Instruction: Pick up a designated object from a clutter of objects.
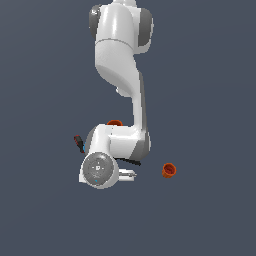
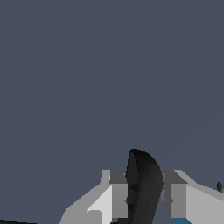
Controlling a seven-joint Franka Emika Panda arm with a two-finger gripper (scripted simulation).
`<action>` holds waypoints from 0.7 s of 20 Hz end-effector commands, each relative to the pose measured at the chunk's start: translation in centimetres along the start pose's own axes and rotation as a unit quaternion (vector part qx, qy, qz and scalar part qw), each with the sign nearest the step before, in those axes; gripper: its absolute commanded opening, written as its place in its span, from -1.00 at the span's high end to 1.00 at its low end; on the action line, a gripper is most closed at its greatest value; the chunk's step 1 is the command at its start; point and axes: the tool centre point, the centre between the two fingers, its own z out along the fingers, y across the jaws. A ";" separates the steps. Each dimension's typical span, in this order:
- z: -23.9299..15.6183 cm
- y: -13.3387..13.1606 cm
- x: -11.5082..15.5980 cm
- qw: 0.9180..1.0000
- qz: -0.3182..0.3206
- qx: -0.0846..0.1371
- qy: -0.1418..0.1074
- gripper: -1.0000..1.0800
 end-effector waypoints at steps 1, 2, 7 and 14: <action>-2.1 -0.2 0.9 1.000 -0.016 0.007 0.025 1.00; -2.9 -0.3 1.2 0.999 -0.024 0.011 0.035 1.00; -8.1 -1.0 2.7 0.992 -0.070 0.033 0.097 1.00; -16.1 -1.7 3.7 0.970 -0.139 0.065 0.187 1.00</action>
